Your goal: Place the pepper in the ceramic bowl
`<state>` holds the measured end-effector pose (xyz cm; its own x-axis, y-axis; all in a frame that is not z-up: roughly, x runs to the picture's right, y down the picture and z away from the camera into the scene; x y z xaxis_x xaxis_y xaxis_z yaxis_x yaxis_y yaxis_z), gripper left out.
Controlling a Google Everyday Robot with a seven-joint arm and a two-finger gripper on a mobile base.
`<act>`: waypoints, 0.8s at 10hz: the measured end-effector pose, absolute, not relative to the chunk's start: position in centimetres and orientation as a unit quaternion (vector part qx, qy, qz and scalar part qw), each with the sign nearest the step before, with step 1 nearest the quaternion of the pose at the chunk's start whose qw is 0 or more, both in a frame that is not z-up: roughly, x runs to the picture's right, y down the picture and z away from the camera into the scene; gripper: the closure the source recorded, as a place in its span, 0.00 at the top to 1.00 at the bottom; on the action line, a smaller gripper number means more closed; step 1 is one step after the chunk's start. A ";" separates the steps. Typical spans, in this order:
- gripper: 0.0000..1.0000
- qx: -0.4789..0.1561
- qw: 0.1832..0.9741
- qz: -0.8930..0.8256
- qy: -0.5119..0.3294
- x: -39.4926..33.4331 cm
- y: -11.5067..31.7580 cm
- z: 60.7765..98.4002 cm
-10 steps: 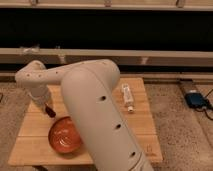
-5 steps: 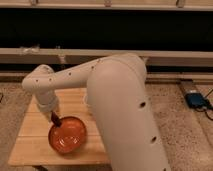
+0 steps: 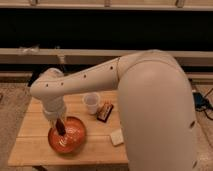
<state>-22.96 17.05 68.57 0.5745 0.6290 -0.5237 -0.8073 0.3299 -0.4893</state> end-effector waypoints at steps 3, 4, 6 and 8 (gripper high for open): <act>0.78 -0.382 0.795 0.456 0.118 -22.5 17.7 68.6; 0.80 -0.384 0.795 0.455 0.117 -22.6 17.9 68.7; 0.80 -0.387 0.795 0.453 0.112 -22.8 17.7 70.1; 0.80 -0.387 0.803 0.442 0.100 -23.8 16.6 72.2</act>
